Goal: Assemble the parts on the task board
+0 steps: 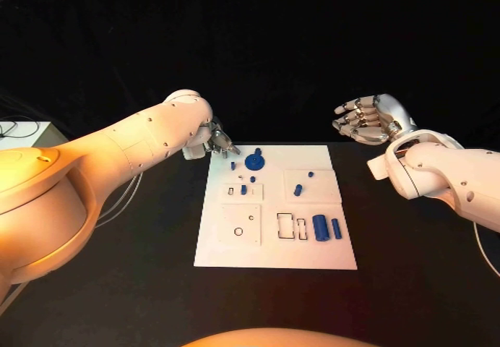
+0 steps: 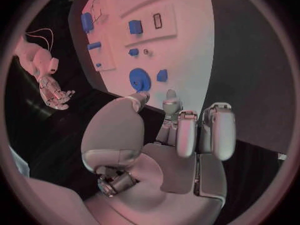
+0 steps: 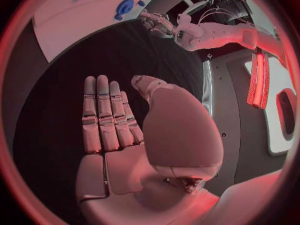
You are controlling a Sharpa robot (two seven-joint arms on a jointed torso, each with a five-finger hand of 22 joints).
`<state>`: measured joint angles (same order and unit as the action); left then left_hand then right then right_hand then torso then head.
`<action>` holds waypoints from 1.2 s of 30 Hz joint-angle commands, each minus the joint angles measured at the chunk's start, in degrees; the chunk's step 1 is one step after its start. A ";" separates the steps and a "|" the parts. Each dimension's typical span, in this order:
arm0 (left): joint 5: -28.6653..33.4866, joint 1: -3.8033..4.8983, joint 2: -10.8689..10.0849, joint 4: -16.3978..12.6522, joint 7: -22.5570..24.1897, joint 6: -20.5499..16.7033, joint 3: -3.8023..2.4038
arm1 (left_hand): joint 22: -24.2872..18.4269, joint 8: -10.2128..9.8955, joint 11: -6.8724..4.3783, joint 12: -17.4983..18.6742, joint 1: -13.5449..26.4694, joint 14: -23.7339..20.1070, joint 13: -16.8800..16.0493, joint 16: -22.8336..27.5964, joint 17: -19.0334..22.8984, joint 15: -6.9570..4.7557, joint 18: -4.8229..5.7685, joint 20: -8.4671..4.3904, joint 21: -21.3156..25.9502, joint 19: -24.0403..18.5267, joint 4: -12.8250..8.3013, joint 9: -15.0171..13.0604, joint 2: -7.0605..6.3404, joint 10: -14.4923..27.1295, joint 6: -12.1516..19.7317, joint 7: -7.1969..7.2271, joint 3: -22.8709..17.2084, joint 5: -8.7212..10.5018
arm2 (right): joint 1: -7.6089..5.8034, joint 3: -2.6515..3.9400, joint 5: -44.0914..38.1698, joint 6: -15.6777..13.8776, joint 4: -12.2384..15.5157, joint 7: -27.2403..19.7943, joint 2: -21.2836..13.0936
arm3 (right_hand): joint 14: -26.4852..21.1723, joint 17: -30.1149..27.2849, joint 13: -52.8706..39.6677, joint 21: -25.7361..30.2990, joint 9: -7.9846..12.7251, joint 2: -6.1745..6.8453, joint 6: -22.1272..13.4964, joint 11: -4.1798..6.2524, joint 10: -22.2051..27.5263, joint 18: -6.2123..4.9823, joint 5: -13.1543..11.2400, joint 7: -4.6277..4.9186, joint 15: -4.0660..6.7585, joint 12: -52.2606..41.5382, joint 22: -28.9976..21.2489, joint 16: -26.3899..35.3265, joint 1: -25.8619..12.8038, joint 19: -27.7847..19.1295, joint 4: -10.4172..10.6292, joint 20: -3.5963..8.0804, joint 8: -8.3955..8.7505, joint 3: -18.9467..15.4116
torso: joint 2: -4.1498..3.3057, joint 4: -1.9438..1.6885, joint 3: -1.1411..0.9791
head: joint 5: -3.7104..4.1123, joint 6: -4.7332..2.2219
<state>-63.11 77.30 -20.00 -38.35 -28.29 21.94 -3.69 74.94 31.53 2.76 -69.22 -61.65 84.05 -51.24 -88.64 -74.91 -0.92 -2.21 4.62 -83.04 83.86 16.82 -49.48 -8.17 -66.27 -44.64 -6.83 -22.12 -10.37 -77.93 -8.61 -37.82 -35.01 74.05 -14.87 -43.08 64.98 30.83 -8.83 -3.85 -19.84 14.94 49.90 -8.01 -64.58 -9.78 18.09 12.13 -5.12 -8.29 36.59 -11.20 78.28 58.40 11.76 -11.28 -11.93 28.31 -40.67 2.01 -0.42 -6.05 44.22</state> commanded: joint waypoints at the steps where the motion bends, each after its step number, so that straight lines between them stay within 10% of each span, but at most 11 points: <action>1: -0.44 -0.05 0.27 0.03 -0.27 3.45 0.18 | 5.74 0.35 -0.30 -0.24 0.79 5.37 0.17 -0.21 -13.53 -0.31 -0.31 -0.17 -0.18 0.06 -0.09 -0.07 0.00 -0.06 0.32 0.04 0.42 0.35 | -0.06 0.03 2.16 -2.51 0.01 -2.23 0.04 | -0.18 -0.24 0.40 0.23 0.13 0.23 -0.04 -0.45 -0.06 -0.52 0.17 0.38 -0.29 0.54 -0.42 0.52 0.15 -0.46 -0.38 -0.30 0.45 -0.02 | -0.01 0.08 -0.02 | -0.11 0.13; 36: 2.09 -0.94 0.64 -0.25 -0.43 3.06 0.89 | 5.41 -0.58 0.18 0.15 -2.13 5.25 0.87 -0.04 -13.30 0.06 -0.39 0.08 0.15 -0.25 -0.51 0.92 2.03 0.84 2.42 -0.59 0.28 -0.22 | -0.15 0.04 2.30 -2.04 -0.21 -0.25 0.41 | -0.94 -1.30 2.17 0.28 0.52 0.03 -0.71 -1.01 0.44 -0.49 0.36 0.90 -0.91 1.55 -2.70 2.37 -0.72 -1.55 -0.88 -0.89 1.51 -0.50 | 0.05 0.05 -0.10 | -0.27 0.84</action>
<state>-62.58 76.36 -19.53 -38.38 -28.85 24.93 -2.79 74.92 31.11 2.79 -69.22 -63.33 84.05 -50.44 -88.64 -74.91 -0.92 -2.19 4.61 -83.04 83.85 16.51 -48.57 -6.04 -65.81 -42.68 -7.37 -21.82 -10.36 -78.05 -8.60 -35.48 -37.18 73.85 -15.11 -42.73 64.16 29.58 -6.71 -3.86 -19.38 14.94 49.53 -8.62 -63.98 -9.77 18.09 12.48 -5.93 -6.96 33.94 -9.21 78.28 57.17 11.14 -12.10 -10.72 27.99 -40.62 2.06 -0.53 -6.30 45.02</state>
